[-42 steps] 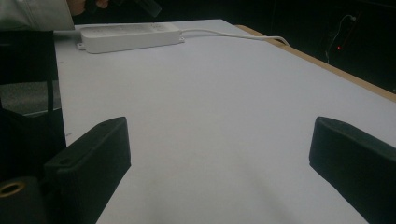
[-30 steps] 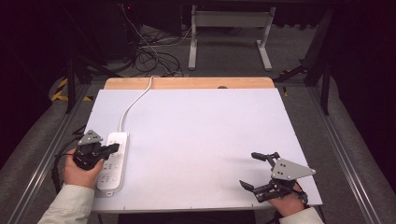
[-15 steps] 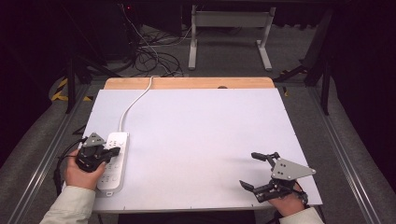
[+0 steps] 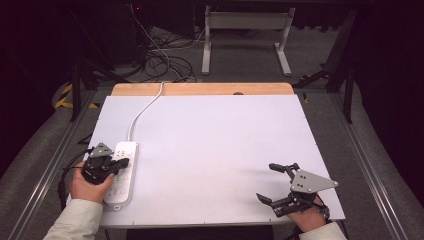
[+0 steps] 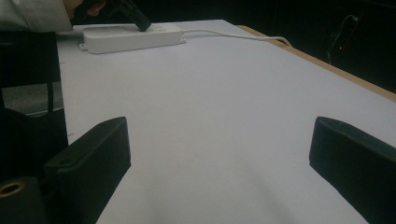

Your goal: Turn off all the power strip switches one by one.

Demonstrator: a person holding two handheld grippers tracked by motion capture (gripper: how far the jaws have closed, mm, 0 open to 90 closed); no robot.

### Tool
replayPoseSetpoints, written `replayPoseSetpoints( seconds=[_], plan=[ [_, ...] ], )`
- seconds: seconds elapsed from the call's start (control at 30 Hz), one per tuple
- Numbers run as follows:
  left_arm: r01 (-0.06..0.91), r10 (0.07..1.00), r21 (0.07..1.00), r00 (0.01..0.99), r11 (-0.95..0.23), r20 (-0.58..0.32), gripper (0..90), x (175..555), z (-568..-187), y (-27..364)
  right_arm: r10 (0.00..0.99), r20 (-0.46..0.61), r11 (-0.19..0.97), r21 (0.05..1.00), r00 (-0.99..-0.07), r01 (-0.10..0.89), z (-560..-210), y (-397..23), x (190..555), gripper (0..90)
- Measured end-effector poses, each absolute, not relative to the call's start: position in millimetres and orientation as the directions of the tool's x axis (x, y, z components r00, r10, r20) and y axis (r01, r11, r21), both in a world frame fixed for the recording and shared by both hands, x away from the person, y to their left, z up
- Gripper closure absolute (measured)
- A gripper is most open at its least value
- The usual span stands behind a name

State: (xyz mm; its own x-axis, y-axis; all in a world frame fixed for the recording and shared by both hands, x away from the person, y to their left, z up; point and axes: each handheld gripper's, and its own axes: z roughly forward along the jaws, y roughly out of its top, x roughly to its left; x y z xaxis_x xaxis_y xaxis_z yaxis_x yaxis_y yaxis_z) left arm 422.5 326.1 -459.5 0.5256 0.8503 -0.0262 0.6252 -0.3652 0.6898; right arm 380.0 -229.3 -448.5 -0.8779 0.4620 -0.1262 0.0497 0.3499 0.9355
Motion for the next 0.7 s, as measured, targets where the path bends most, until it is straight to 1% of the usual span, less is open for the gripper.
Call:
replayPoseSetpoints(
  seconds=[0.7],
  plan=[
    [0.617, 0.856, 0.690, 0.517, -0.378, 0.007, 90.0, 421.9, -460.3, 320.6, 0.463, -0.130, 0.353, 0.934, -0.877, 0.048, -448.7, -228.3, 379.6, 5.9]
  ],
)
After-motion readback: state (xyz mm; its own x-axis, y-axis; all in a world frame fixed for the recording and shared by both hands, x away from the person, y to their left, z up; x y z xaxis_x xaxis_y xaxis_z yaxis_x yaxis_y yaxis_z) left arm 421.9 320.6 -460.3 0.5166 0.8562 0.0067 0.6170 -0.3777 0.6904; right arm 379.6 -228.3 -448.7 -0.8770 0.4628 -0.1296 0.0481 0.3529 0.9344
